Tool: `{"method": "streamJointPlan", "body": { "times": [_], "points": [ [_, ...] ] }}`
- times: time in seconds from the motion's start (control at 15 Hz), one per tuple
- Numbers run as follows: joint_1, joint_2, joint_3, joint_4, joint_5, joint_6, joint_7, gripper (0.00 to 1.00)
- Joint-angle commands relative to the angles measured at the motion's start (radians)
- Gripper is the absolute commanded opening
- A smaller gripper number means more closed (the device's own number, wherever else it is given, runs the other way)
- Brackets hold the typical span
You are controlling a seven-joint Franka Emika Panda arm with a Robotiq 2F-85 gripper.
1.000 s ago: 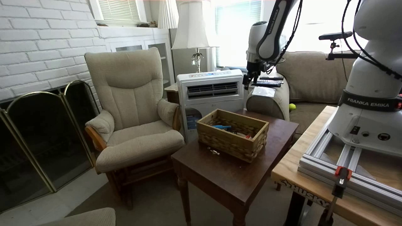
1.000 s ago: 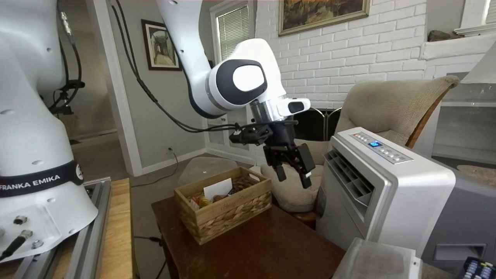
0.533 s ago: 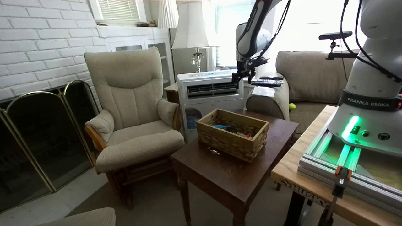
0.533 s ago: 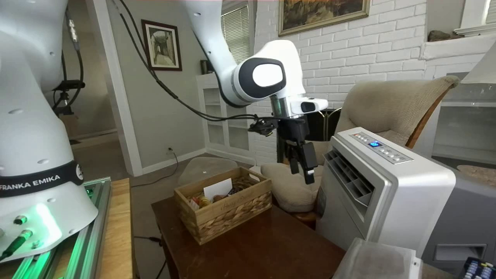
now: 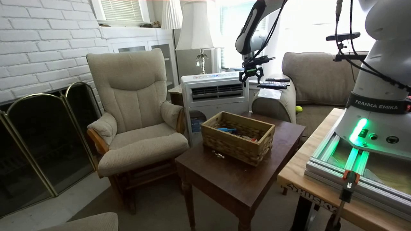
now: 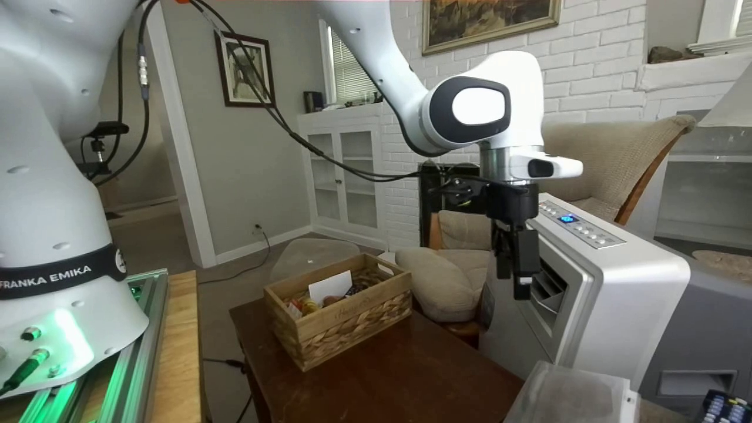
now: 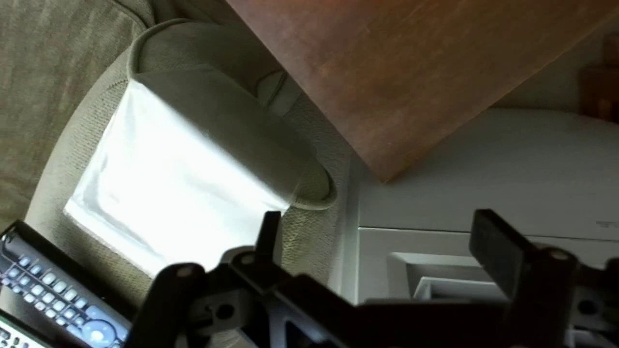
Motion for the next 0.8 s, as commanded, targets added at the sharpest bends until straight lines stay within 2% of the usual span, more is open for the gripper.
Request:
{"method": "streamJointPlan", "body": {
  "times": [0.0,0.33,0.6,0.67,0.73],
  "points": [
    [-0.036,0.106,-0.022,0.151,0.025,-0.059,0.008,1.00],
    [-0.090,0.169,-0.048,0.215,-0.007,-0.018,-0.067,1.00],
    [-0.167,0.177,-0.010,0.227,0.005,0.032,-0.245,1.00],
    [-0.126,0.158,-0.038,0.193,-0.002,0.014,-0.178,1.00],
    [-0.140,0.160,-0.033,0.196,-0.002,0.021,-0.203,1.00]
  ]
}}
